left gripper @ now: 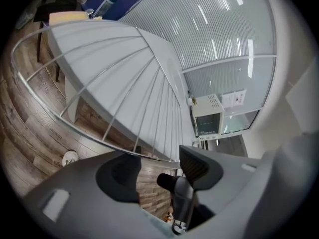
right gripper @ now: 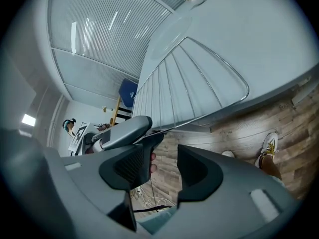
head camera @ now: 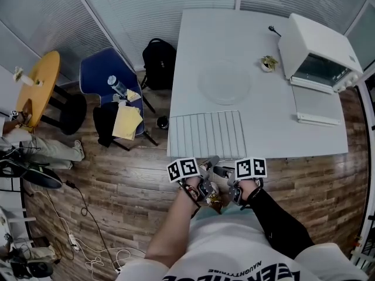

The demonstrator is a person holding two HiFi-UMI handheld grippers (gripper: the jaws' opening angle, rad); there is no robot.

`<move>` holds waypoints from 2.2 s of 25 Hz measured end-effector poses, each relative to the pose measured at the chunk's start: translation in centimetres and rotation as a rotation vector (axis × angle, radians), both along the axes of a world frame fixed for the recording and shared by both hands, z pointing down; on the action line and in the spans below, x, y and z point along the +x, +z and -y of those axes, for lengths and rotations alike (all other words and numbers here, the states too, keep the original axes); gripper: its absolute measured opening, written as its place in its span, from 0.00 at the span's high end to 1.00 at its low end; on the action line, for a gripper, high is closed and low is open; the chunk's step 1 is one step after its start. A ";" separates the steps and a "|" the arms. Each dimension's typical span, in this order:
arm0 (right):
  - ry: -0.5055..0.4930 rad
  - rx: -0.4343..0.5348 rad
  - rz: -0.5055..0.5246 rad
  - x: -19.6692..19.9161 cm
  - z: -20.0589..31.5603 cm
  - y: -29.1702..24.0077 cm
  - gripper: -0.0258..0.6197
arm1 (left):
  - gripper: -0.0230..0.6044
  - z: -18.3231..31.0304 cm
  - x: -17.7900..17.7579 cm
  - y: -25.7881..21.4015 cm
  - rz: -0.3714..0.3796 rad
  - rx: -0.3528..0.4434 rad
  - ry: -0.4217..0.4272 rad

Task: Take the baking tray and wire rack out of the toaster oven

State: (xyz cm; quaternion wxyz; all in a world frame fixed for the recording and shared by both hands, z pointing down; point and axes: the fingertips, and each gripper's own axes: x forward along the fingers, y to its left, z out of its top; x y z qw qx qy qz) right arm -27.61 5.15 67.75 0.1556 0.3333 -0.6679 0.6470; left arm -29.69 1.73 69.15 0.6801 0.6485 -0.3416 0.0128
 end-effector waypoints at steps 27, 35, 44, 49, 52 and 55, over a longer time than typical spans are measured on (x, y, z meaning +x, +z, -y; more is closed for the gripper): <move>-0.109 0.147 -0.149 -0.6 1.9 0.6 0.96 | 0.85 -2.4 -7.8 0.8 0.370 0.162 0.138; -0.049 0.187 -0.158 0.1 4.3 0.4 0.96 | 0.85 1.2 -7.6 -0.3 0.357 0.222 0.057; 0.007 0.182 -0.163 1.3 6.4 0.4 0.96 | 0.87 3.4 -5.8 -0.2 0.315 0.218 0.078; -0.013 0.242 -0.206 1.8 6.6 -0.5 0.96 | 0.86 3.5 -5.8 -0.4 0.375 0.225 0.122; -0.027 0.348 -0.271 3.1 7.9 -2.2 0.96 | 0.86 4.0 -5.8 -1.6 0.407 0.259 0.132; -0.019 0.481 -0.358 4.9 10.1 -5.0 0.96 | 0.86 5.7 -6.0 -4.1 0.473 0.340 0.129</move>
